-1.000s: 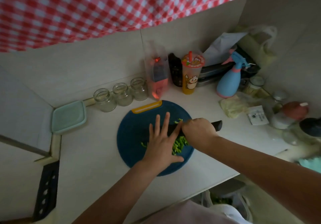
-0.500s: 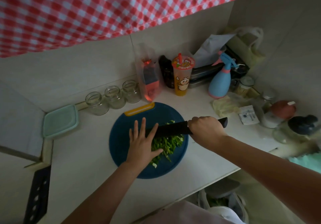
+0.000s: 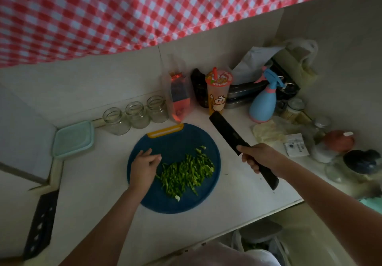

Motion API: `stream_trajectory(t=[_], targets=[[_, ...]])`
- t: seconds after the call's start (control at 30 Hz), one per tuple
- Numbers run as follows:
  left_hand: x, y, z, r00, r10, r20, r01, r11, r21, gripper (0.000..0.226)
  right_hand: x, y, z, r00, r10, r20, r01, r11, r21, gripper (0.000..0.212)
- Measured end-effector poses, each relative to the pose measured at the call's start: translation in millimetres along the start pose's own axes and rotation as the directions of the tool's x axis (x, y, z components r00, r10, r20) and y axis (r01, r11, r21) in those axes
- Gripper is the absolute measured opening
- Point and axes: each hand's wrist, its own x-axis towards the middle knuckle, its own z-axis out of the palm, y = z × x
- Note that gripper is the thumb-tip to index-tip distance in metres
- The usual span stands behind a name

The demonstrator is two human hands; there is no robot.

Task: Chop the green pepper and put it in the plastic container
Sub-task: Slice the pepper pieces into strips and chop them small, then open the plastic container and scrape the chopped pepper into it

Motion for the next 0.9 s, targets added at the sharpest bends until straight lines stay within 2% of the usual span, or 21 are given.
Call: stream_trajectory(t=[0.07,0.13,0.2,0.27,0.3,0.43,0.53,0.63,0.77,0.9], targets=[[-5,1,1,0.998,-0.053,-0.019,0.052,0.998,-0.041,0.043,8,6,-1,0.999,0.026,-0.040,-0.025,0.999,0.036,0.042],[-9,0,2,0.993,-0.117,0.018,0.117,0.993,0.013,0.052,14,11,-2,0.993,0.004,-0.114,-0.009,0.999,-0.045,0.049],[-12,-6,7,0.977,-0.197,0.079,0.194,0.980,0.038,0.057,20,18,-1,0.973,-0.080,-0.217,0.024,0.968,-0.249,0.055],[-16,-11,12,0.956,-0.244,0.163,0.236,0.970,0.063,0.059,26,26,1,0.940,-0.193,-0.283,0.025,0.863,-0.505,0.057],[-19,-13,14,0.948,-0.250,0.195,0.238,0.968,0.083,0.060,28,29,4,0.926,-0.236,-0.296,0.024,0.816,-0.578,0.053],[-20,-16,15,0.929,-0.269,0.253,0.232,0.958,0.166,0.063,39,37,16,0.902,-0.313,-0.299,0.045,0.756,-0.653,0.043],[-18,-11,12,0.918,-0.287,0.274,0.234,0.949,0.209,0.064,48,42,22,0.907,-0.286,-0.308,0.003,0.737,-0.676,0.047],[-16,-6,9,0.911,-0.319,0.260,0.265,0.938,0.223,0.066,55,43,26,0.906,-0.299,-0.299,-0.022,0.672,-0.740,0.049],[-14,4,6,0.915,-0.299,0.270,0.254,0.948,0.189,0.070,59,36,30,0.920,-0.320,-0.225,-0.025,0.525,-0.851,0.043],[-5,2,-5,0.916,-0.287,0.281,0.233,0.949,0.211,0.070,59,19,34,0.950,-0.271,-0.154,-0.056,0.338,-0.939,0.042]])
